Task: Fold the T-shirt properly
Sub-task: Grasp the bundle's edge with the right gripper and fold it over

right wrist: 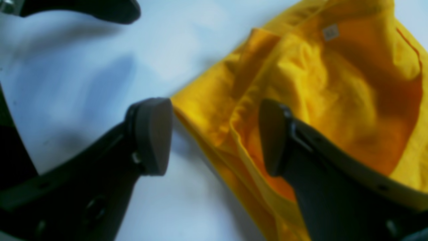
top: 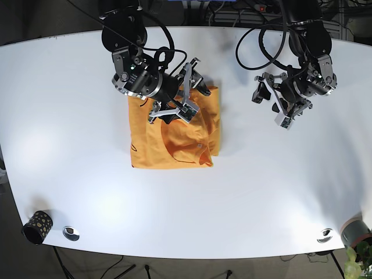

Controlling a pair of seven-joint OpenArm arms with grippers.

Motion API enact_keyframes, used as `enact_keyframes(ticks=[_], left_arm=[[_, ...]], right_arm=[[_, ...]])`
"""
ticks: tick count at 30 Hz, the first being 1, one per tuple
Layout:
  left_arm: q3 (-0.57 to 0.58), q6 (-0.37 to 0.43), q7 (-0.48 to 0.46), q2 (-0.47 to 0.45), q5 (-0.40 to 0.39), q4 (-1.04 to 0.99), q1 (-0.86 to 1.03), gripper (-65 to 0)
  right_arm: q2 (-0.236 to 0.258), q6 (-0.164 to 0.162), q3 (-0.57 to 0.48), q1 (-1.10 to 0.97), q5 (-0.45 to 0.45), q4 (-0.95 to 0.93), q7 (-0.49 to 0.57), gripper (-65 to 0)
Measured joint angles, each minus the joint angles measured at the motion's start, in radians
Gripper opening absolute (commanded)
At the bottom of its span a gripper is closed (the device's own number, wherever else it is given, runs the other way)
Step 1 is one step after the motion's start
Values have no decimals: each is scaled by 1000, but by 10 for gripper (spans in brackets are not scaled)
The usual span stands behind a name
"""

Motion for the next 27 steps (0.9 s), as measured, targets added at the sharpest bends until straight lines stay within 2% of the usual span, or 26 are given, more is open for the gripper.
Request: enact_keyframes(ticks=[8,10,14,19,23,27], left_arm=[[3,0,0,5,0,0,0,-267],[3,0,0,5,0,0,0,-267],[3,0,0,5,0,-1,0,-267],[3,0,0,5,0,-1,0,-267],[3,0,0,5,0,-1,0,-267],[3,0,0,5,0,-1,2,-267]], right_arm=[[32,0,-5,40,-1,-117,7,-273],[38,0,-3,40,-9,-136,24,-295],[38,-2,-2,47,-7,-161,66,-417],[38,-2,-3,74,-5,-214,66,-577],[38,-2,-2,87,-8,-229,67,-614],[33,-2,-5,85,-4,-232,67,-614]])
